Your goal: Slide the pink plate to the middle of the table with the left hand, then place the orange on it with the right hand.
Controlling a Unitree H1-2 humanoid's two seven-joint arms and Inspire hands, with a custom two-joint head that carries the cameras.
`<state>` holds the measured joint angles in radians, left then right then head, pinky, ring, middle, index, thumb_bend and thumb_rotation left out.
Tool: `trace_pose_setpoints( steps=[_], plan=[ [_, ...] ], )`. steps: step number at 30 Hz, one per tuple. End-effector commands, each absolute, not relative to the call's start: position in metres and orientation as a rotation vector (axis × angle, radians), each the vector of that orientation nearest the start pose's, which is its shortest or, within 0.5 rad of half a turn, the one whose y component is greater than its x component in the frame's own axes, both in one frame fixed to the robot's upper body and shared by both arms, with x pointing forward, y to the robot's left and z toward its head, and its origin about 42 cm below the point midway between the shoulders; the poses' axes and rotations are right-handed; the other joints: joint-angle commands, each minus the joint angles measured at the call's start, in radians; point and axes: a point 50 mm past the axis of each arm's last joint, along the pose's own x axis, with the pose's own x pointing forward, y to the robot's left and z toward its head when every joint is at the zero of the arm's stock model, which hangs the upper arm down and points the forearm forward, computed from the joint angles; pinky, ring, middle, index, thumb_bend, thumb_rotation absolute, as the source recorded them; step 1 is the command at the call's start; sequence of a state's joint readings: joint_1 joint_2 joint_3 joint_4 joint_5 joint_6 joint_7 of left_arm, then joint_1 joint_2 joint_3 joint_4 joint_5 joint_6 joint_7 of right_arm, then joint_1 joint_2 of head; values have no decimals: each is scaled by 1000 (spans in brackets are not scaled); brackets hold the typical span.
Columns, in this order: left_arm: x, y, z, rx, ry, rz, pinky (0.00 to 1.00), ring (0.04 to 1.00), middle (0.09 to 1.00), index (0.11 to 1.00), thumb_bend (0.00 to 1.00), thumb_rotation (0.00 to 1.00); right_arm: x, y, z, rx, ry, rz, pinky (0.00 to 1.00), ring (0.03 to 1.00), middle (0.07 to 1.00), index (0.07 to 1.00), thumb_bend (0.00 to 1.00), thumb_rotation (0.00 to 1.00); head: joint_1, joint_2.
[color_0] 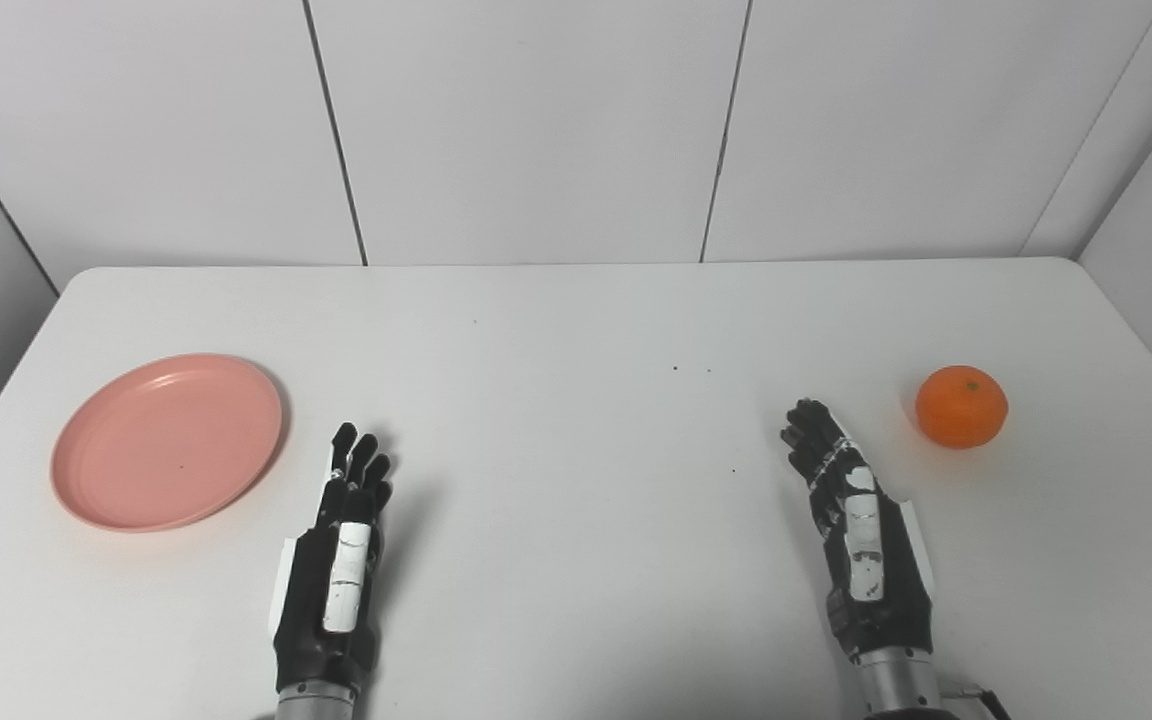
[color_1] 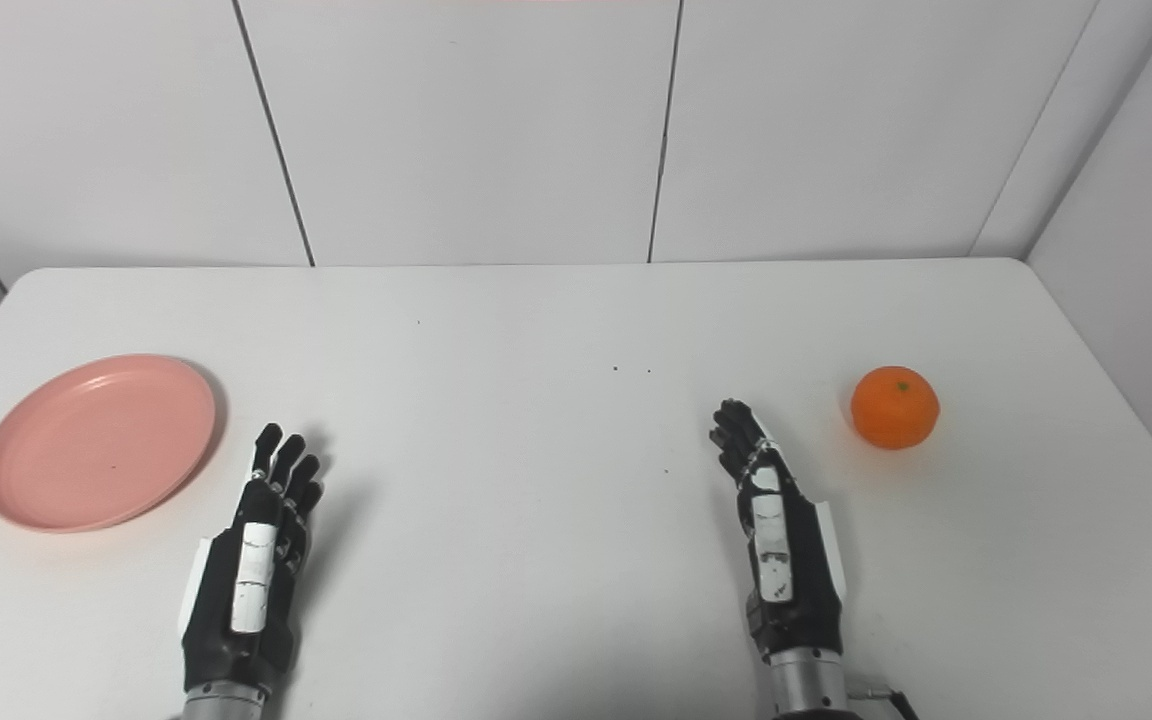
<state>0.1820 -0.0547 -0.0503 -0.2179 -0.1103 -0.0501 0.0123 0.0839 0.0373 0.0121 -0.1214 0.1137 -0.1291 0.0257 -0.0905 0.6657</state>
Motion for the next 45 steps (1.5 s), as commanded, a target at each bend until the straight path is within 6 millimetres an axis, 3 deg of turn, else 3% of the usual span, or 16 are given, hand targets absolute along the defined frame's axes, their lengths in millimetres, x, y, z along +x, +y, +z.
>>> trace_pose_setpoints(
  steps=[1,24,45],
  plan=[
    [176,199,93,-168,28,88,1000,980,989,984,805,856,232,-206,77,182,-34,-20,967,916,904,891,886,1000,1,0],
    [177,197,92,-167,22,92,1000,978,985,978,807,853,225,-205,75,189,-10,-2,1000,964,957,949,863,1000,11,1],
    [186,177,93,-146,-17,120,1000,968,969,963,839,846,226,-232,72,204,-7,15,1000,961,964,952,850,1000,196,-43]
  ],
)
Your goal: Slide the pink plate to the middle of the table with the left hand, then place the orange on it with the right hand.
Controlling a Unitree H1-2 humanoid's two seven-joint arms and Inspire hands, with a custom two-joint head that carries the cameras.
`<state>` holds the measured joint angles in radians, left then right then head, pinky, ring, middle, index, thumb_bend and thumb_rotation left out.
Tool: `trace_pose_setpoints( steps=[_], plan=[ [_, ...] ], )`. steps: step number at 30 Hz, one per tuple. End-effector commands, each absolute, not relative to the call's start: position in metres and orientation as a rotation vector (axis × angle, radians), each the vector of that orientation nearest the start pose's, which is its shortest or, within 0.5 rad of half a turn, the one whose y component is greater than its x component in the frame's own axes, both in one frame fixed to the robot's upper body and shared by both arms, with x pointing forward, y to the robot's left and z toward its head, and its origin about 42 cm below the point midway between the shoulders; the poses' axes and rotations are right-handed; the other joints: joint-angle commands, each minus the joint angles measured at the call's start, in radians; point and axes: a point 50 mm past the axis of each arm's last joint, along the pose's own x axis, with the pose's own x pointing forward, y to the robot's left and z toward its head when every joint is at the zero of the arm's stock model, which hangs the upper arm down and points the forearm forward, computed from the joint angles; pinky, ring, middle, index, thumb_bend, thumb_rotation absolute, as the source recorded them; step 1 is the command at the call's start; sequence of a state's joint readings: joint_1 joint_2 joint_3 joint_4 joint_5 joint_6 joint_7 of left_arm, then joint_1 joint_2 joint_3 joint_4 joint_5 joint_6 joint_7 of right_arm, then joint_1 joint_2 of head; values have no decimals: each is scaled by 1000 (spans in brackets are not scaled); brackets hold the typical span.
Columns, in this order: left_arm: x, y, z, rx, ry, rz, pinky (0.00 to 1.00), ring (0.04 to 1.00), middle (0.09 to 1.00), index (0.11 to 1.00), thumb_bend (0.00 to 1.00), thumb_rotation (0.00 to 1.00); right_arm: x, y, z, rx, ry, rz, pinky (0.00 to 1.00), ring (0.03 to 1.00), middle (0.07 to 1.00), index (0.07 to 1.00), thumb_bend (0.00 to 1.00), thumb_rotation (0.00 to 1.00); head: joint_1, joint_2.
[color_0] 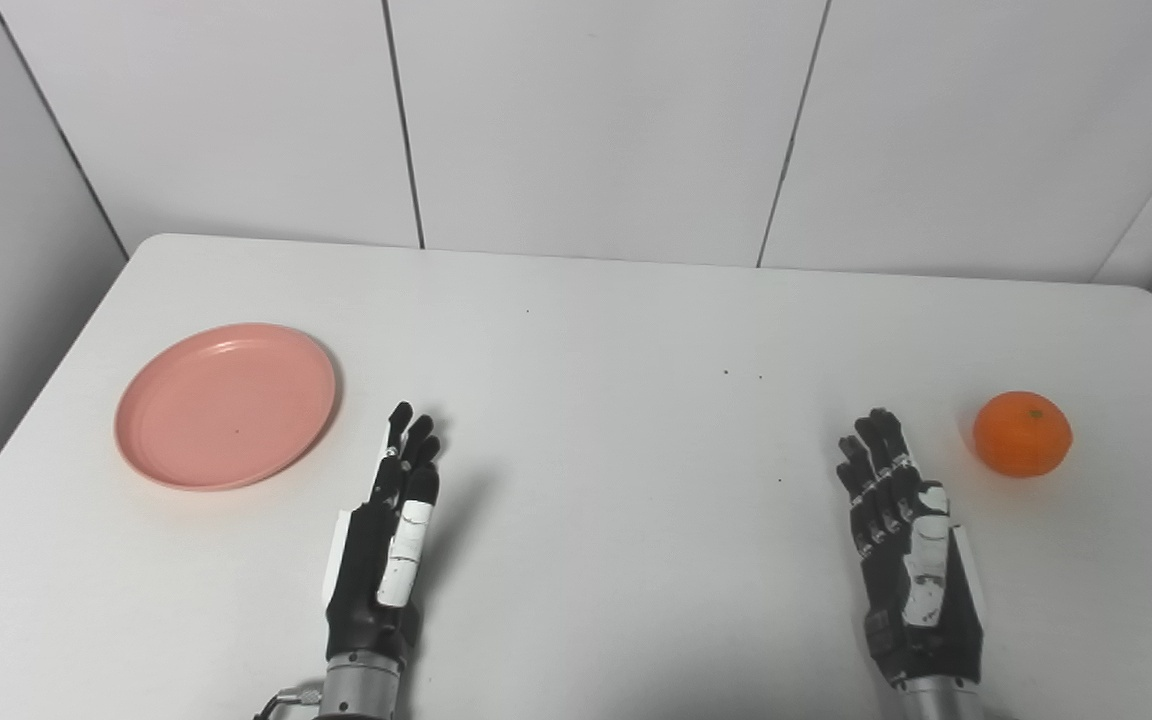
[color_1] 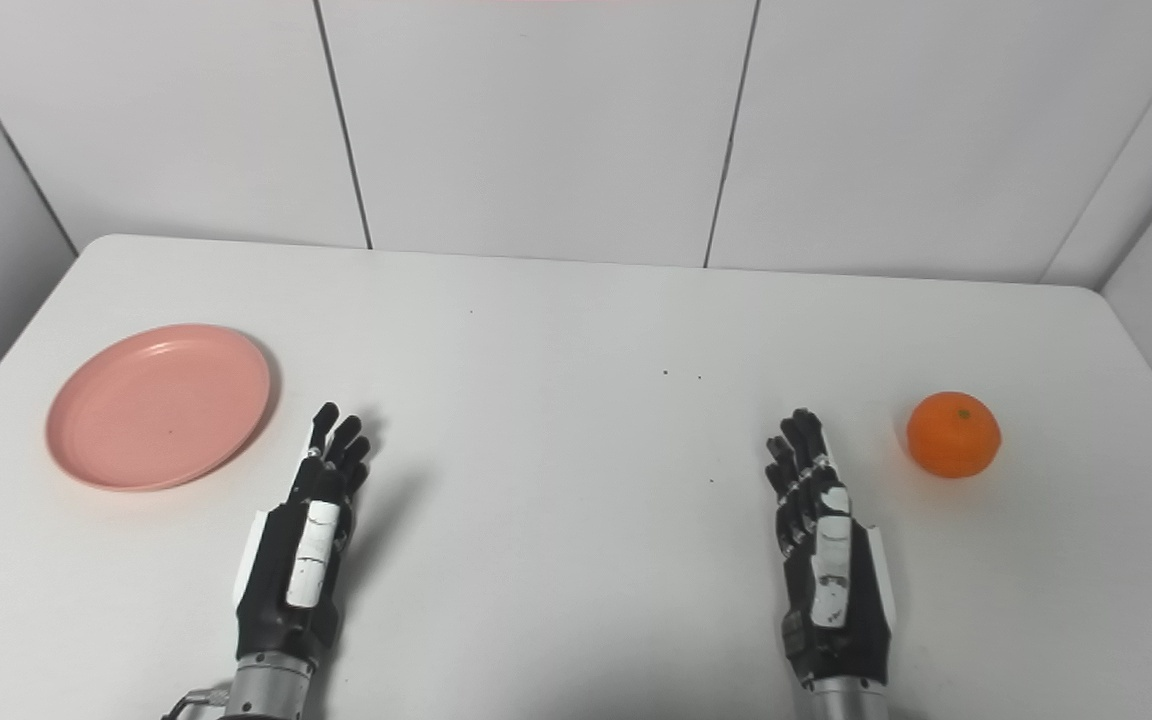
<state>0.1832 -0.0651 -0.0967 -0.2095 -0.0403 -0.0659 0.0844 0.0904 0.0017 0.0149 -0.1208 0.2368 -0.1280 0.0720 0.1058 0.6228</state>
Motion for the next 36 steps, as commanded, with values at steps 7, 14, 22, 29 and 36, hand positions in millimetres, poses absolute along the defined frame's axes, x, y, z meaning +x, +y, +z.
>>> trace_pose_setpoints(
  steps=[7,14,22,29,36],
  plan=[
    [186,166,86,-126,-3,114,996,965,969,958,796,864,227,-242,68,215,-1,15,1000,954,952,944,849,1000,87,-47],
    [186,156,76,-129,14,114,990,963,971,954,811,842,229,-248,62,232,8,23,1000,975,966,954,845,1000,133,-89],
    [185,149,69,-108,13,111,954,952,961,942,773,841,231,-251,54,234,16,30,1000,992,982,984,808,1000,180,-133],
    [185,148,64,-97,16,110,934,940,950,930,743,827,232,-250,50,232,28,38,1000,1000,991,990,821,1000,193,-163],
    [183,154,68,-116,11,97,937,943,952,928,763,818,230,-242,52,232,54,46,1000,1000,990,986,814,1000,201,-177]
  ],
)
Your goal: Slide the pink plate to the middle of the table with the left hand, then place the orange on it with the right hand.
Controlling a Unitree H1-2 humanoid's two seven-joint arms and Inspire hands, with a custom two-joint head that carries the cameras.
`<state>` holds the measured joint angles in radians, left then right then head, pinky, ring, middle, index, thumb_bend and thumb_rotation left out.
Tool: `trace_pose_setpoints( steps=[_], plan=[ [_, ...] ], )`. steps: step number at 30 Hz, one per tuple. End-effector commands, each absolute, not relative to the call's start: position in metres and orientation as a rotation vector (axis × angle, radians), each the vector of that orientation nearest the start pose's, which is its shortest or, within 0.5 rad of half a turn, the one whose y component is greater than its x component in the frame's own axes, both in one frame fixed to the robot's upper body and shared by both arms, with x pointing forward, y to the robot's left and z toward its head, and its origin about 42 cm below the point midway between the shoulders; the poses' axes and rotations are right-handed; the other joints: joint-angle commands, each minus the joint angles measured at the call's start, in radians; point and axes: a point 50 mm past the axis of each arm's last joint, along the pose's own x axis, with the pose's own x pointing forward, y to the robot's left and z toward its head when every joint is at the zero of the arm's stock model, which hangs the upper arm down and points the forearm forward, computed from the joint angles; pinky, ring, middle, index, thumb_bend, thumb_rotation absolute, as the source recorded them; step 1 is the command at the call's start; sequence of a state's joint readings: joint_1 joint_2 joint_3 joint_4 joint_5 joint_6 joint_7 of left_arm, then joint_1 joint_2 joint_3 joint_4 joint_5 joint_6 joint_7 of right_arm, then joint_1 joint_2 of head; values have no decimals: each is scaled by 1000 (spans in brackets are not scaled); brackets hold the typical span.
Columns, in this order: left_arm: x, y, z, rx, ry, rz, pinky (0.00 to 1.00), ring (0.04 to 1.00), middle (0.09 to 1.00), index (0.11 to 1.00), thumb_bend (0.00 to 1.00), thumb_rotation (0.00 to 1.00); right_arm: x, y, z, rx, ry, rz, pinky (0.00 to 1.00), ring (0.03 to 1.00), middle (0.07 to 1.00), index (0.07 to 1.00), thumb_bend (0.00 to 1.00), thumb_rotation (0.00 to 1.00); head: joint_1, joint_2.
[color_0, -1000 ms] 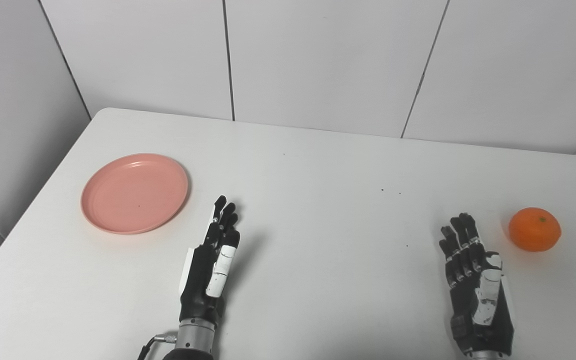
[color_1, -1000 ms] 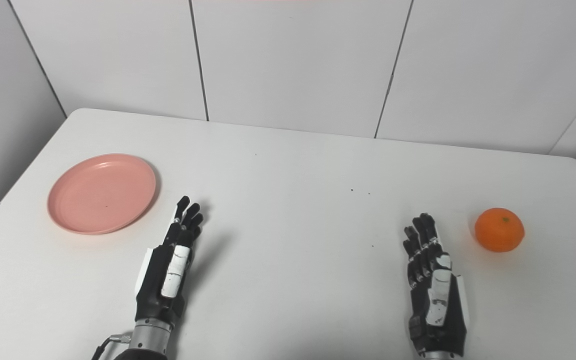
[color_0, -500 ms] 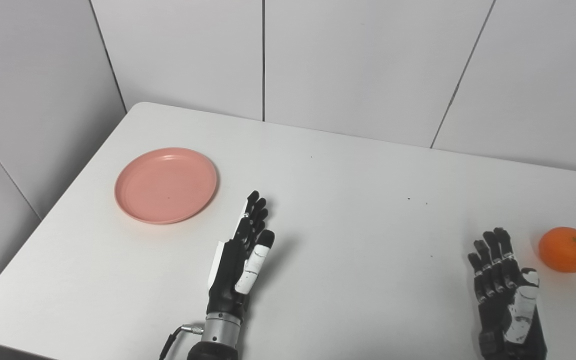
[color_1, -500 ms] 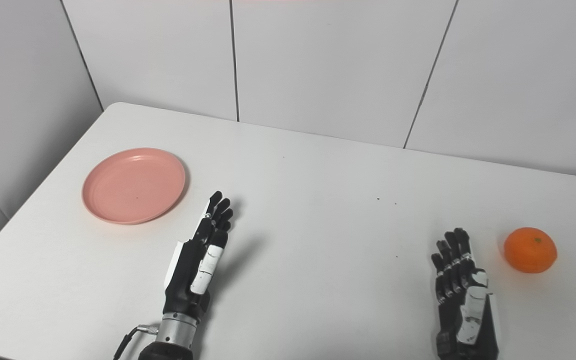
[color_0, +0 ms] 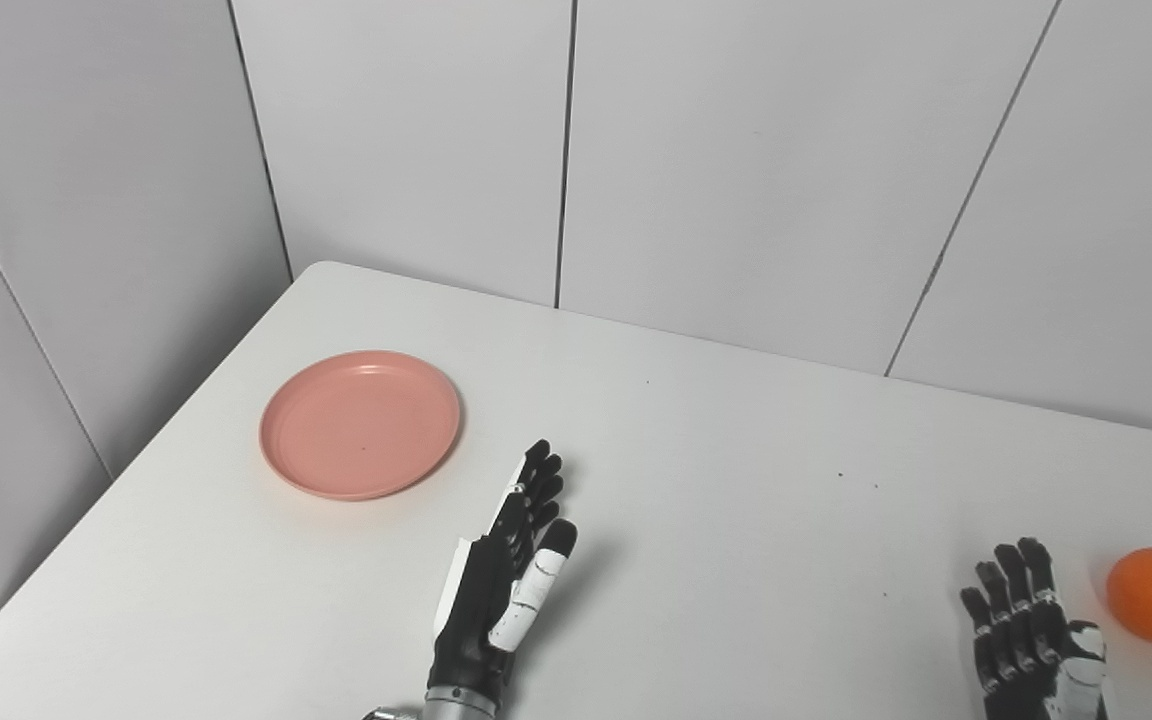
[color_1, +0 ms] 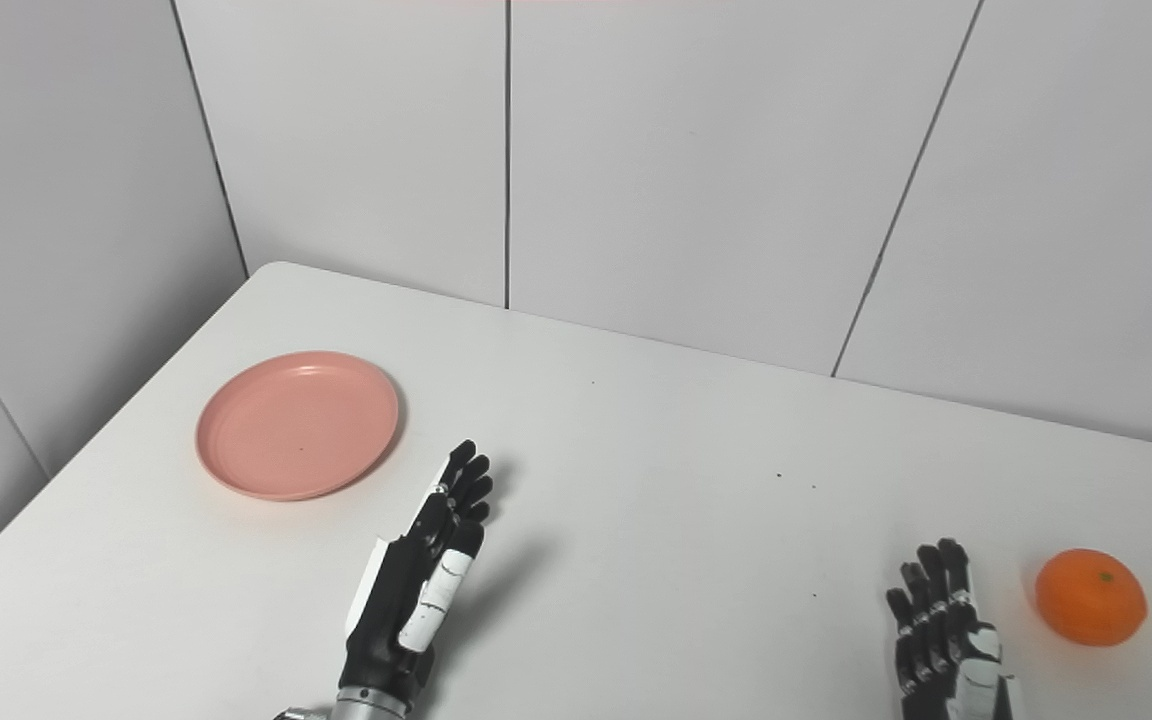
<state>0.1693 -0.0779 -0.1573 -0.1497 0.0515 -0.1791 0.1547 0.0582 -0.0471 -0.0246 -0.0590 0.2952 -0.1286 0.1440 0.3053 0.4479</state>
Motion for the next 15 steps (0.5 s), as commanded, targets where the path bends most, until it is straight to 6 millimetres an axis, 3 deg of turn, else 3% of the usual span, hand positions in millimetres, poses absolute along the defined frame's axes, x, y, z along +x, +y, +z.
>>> trace_pose_setpoints(
  steps=[1,9,15],
  plan=[
    [183,156,70,-118,7,98,937,944,954,928,772,819,230,-241,52,235,55,48,1000,1000,989,982,814,1000,2,-5],
    [193,171,85,-159,-39,111,945,942,954,927,784,817,226,-231,56,239,62,61,1000,999,978,960,824,1000,0,-28],
    [208,175,109,-201,-92,74,957,945,948,913,884,789,227,-226,56,237,65,66,1000,996,975,960,828,1000,-6,-41]
  ],
)
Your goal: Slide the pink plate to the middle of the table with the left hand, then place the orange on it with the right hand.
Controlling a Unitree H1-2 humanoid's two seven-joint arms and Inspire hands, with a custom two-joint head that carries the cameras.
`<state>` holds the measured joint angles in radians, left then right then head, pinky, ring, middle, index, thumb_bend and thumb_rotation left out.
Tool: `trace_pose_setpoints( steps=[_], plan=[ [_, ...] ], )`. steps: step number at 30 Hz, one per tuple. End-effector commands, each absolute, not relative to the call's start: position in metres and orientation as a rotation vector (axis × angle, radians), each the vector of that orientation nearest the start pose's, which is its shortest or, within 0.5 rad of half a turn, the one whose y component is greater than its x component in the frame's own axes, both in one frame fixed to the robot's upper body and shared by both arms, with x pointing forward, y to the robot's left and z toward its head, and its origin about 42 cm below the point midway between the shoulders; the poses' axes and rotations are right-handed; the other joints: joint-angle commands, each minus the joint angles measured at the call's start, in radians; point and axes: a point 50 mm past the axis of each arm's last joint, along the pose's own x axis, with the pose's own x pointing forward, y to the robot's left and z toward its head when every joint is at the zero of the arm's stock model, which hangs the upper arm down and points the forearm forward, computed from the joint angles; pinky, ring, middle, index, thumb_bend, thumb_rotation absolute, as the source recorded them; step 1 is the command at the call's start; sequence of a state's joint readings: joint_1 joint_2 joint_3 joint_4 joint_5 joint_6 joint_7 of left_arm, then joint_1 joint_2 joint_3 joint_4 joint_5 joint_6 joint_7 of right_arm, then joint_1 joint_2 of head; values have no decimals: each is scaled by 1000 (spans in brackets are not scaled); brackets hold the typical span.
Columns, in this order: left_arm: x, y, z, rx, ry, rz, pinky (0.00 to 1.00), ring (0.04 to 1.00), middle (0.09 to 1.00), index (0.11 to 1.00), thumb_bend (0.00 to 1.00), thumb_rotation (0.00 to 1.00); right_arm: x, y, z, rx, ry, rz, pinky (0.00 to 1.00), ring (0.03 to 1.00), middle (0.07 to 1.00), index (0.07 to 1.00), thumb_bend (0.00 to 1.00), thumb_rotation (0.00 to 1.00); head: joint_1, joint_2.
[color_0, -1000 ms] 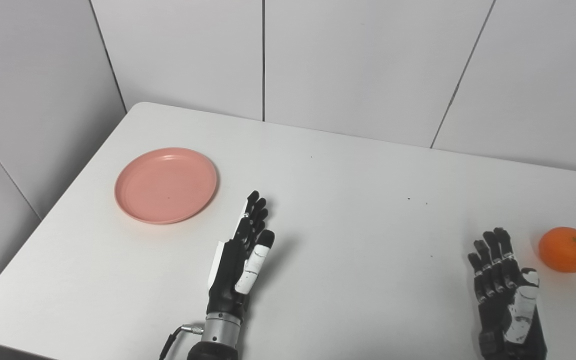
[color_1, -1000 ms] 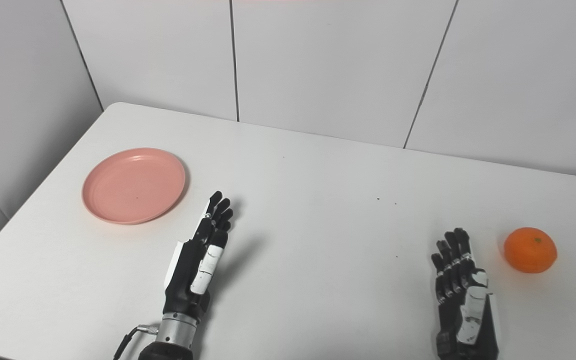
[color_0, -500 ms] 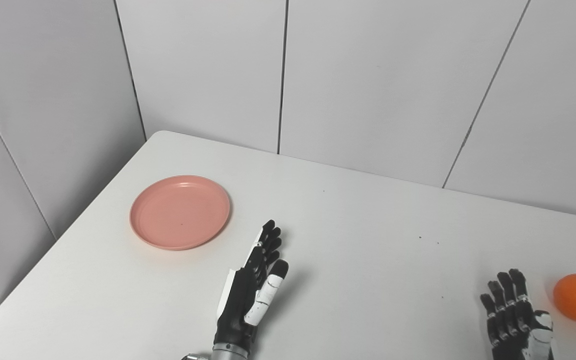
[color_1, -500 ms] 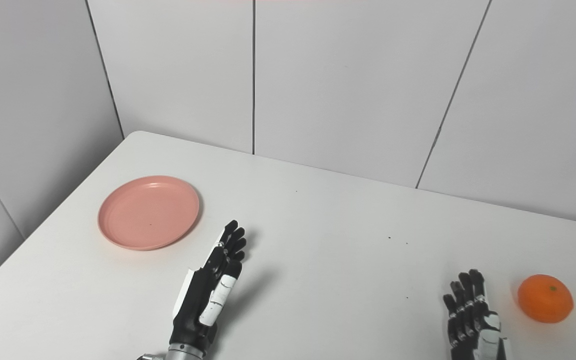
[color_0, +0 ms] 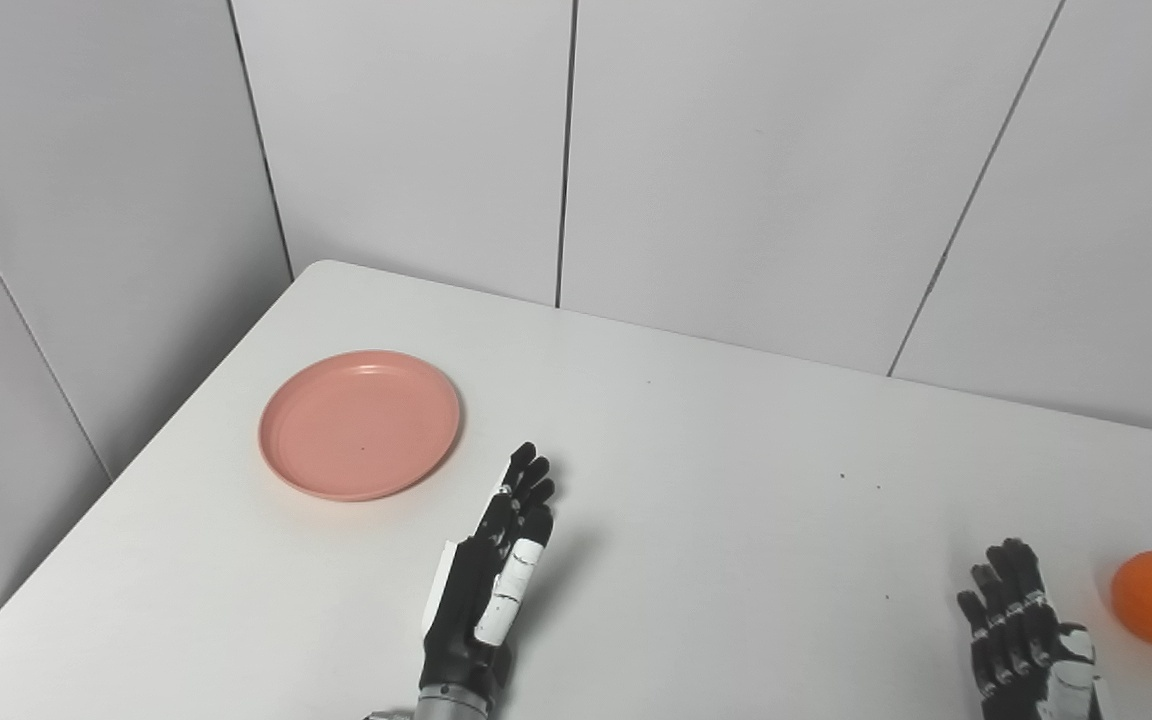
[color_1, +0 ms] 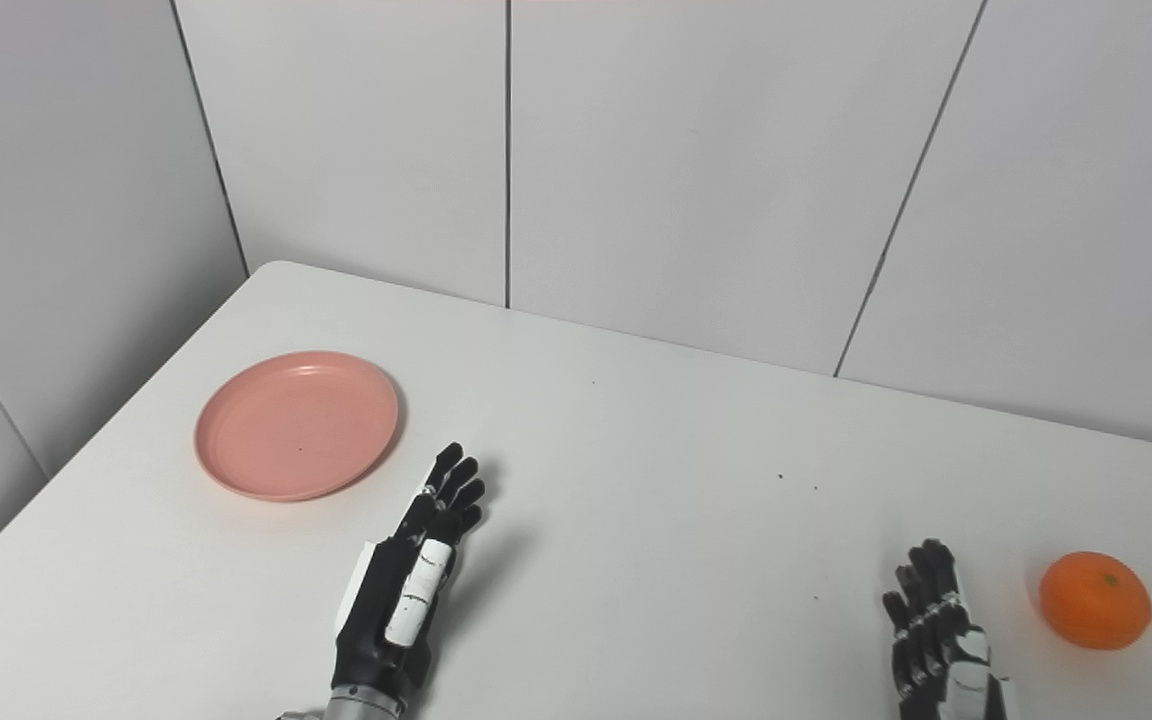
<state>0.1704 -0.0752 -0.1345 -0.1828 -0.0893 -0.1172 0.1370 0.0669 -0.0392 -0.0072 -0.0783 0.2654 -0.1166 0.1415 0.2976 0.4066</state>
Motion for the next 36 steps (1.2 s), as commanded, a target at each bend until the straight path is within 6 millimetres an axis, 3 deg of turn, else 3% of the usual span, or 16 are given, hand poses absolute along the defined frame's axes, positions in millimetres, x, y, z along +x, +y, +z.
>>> trace_pose_setpoints(
  steps=[1,10,17,22,27,36],
  plan=[
    [211,175,113,-201,-102,68,946,942,945,910,901,785,227,-225,56,238,65,66,1000,992,972,956,826,1000,1,0],
    [248,192,166,-177,-232,13,868,881,916,889,953,835,230,-217,56,245,66,73,1000,985,966,951,828,1000,0,-19],
    [270,214,206,-163,-303,-5,874,877,903,877,998,906,232,-215,54,241,65,76,1000,976,959,948,825,1000,-7,-29],
    [285,241,224,-129,-352,-24,874,883,892,877,967,909,233,-214,54,244,63,79,1000,975,953,941,830,1000,-7,-28],
    [307,272,240,-49,-393,-36,793,826,840,851,993,915,233,-213,54,247,69,80,1000,979,958,948,834,1000,-6,-28],
    [338,308,282,21,-463,-8,757,807,818,811,997,905,232,-213,55,246,65,87,1000,976,954,947,832,1000,-4,-17]
  ],
)
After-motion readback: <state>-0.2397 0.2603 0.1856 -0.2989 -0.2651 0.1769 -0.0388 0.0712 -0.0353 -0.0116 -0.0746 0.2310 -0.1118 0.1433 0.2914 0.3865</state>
